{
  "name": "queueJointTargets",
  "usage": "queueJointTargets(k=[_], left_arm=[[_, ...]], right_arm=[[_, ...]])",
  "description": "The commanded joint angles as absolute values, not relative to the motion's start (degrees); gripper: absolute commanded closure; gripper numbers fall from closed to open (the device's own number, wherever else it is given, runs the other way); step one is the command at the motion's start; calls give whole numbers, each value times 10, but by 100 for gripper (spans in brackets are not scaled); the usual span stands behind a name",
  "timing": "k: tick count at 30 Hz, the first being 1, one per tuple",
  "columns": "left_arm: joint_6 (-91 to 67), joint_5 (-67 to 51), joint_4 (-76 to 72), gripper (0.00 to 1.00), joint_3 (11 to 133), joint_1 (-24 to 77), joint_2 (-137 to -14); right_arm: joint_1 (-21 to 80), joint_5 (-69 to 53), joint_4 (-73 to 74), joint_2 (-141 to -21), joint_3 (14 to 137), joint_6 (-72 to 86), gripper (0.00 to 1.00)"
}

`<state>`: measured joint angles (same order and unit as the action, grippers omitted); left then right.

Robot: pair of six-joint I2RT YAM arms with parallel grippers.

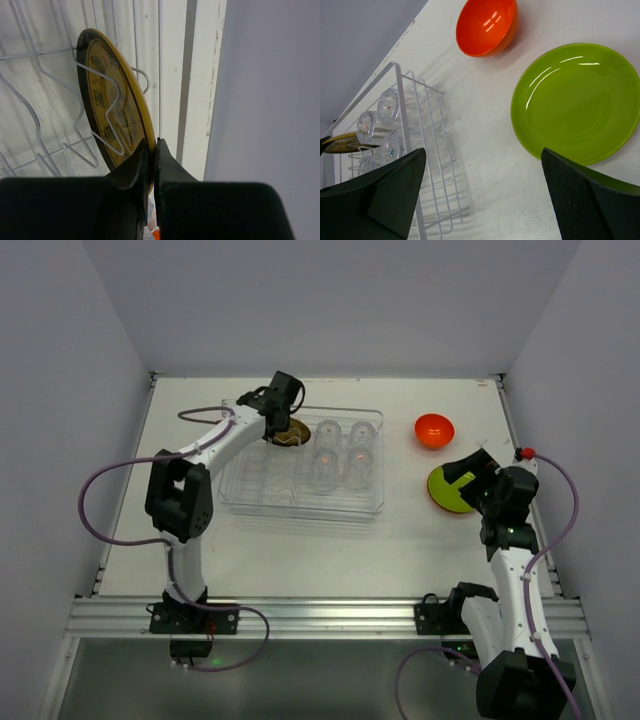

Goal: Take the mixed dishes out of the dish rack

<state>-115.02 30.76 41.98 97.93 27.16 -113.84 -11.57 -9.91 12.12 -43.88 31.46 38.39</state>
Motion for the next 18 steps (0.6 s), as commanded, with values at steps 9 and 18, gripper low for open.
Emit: queueJointTargets(k=[9, 18], left_arm=[[-1209, 385, 474, 100, 882, 236, -1053], [-1155, 381, 380, 100, 910, 241, -1027]], right_arm=[[-115, -130, 81, -442, 306, 384, 1], [-115, -156, 71, -454, 305, 381, 1]])
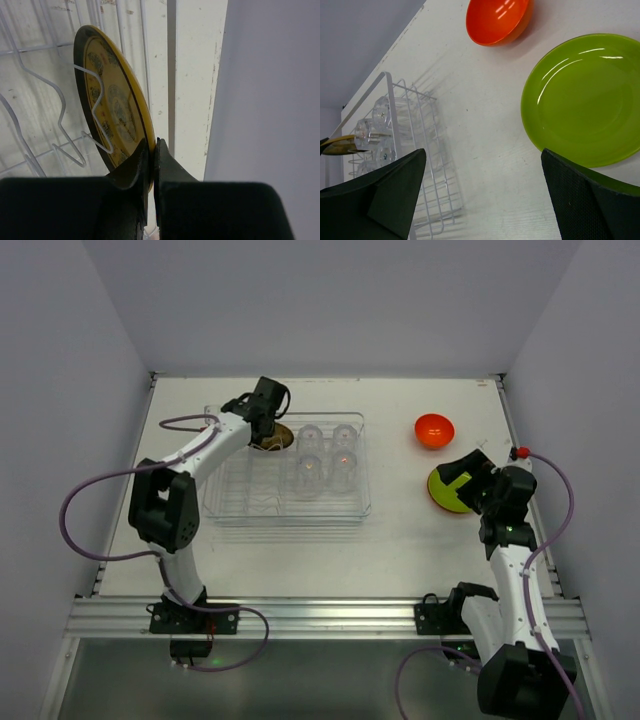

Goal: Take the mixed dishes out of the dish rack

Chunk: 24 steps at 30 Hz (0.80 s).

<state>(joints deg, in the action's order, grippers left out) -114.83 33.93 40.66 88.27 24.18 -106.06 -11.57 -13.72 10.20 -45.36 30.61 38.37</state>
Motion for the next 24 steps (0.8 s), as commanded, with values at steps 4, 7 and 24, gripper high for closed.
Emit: queueJointTargets(k=[4, 7, 24], left_arm=[[-1144, 404, 376, 100, 929, 257, -1009], [-1128, 424, 360, 100, 924, 270, -985], [-559, 456, 46, 100, 759, 375, -792]], right_arm=[[-115, -156, 69, -454, 304, 381, 1], [-115, -157, 69, -454, 304, 381, 1], [-115, -213, 41, -470, 302, 386, 1]])
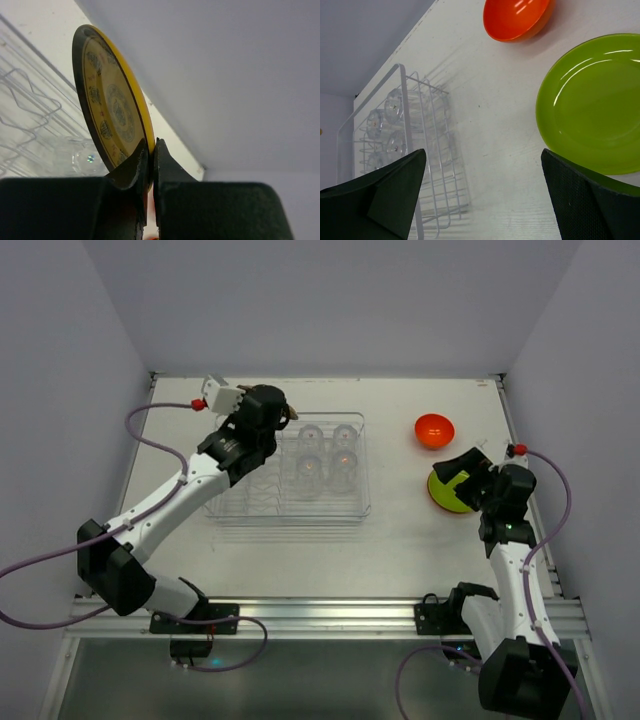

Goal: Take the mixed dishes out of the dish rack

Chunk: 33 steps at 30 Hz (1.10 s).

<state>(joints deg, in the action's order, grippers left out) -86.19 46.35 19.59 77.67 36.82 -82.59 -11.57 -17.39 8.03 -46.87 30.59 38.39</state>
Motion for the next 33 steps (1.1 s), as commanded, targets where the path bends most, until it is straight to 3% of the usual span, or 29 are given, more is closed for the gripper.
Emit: queueJointTargets(k=[1, 7, 10, 15, 21, 24, 29, 33], left_arm=[[-504, 392, 27, 100, 752, 376, -783], [-218, 106, 76, 100, 765, 395, -780], [-134, 77, 185, 100, 817, 420, -787], [37, 165, 348, 100, 873, 524, -781], [188, 288, 381, 100, 756, 703, -744], [229, 366, 375, 100, 706, 765, -739], [335, 381, 287, 100, 614, 823, -709], [398, 433, 220, 100, 565, 858, -703]], right_arm=[[-115, -234, 32, -475, 302, 389, 1], [-115, -301, 13, -497, 308, 400, 1], [-113, -364, -12, -502, 310, 414, 1], [-99, -435, 16, -508, 337, 410, 1], [-61, -480, 116, -465, 356, 404, 1], [-50, -477, 174, -436, 373, 394, 1], [30, -426, 249, -411, 429, 347, 3], [106, -403, 288, -437, 457, 328, 12]])
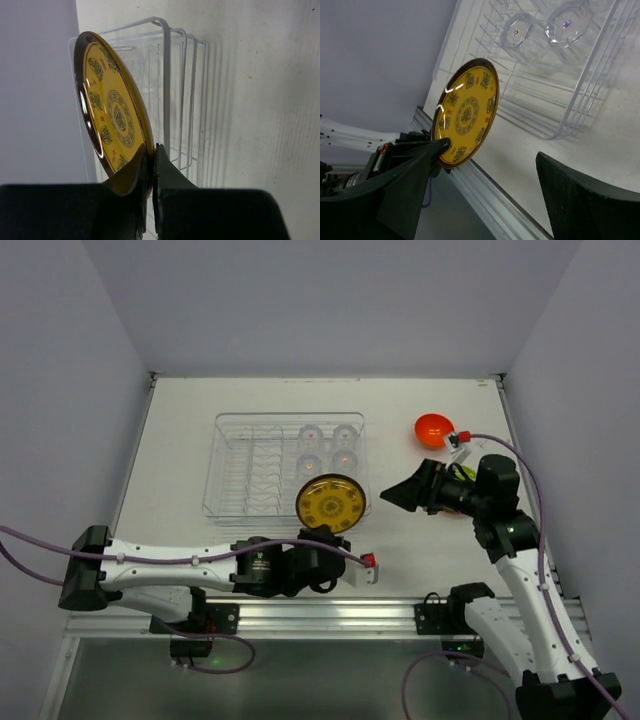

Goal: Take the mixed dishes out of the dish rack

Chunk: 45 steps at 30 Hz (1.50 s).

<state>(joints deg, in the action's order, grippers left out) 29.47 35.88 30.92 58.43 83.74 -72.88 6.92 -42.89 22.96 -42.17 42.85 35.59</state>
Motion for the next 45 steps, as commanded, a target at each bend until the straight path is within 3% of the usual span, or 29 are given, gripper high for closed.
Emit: queueJointTargets(k=[1, 8, 13, 17, 19, 20, 21, 22, 29, 30, 31, 32, 33, 37, 41, 45], left_arm=[[410, 445, 194, 100, 554, 870, -704], [490, 511, 100, 100, 484, 919, -699], [500, 507, 69, 100, 471, 927, -700], [526, 504, 22, 100, 443, 929, -699], [523, 499, 19, 100, 443, 930, -704], [522, 497, 19, 100, 443, 929, -706], [522, 493, 18, 100, 442, 929, -709], [525, 492, 11, 100, 441, 930, -711], [513, 469, -1, 100, 439, 911, -725], [501, 465, 25, 92, 457, 893, -728], [481, 461, 41, 77, 464, 883, -729], [474, 460, 47, 16, 471, 874, -729], [469, 461, 49, 0, 483, 856, -729], [418, 472, 80, 0, 518, 818, -713], [381, 490, 67, 0, 543, 771, -675], [283, 397, 86, 0, 604, 609, -663]], right_arm=[[120, -383, 292, -442, 461, 327, 13], [192, -318, 315, -485, 490, 313, 24], [221, -322, 297, -511, 490, 313, 48], [240, -315, 282, -534, 491, 317, 51], [243, -319, 273, -541, 490, 325, 57], [245, -322, 266, -543, 490, 328, 61], [245, -323, 264, -546, 492, 329, 84], [246, -323, 264, -549, 495, 330, 100], [246, -321, 221, -541, 476, 359, 100], [245, -312, 220, -539, 475, 368, 100], [245, -297, 219, -538, 474, 371, 100], [241, -263, 220, -532, 472, 377, 100], [235, -250, 220, -529, 469, 381, 100], [139, -271, 192, -510, 423, 410, 100], [-23, -308, 155, -497, 383, 451, 100], [-125, -279, 145, -477, 353, 482, 100]])
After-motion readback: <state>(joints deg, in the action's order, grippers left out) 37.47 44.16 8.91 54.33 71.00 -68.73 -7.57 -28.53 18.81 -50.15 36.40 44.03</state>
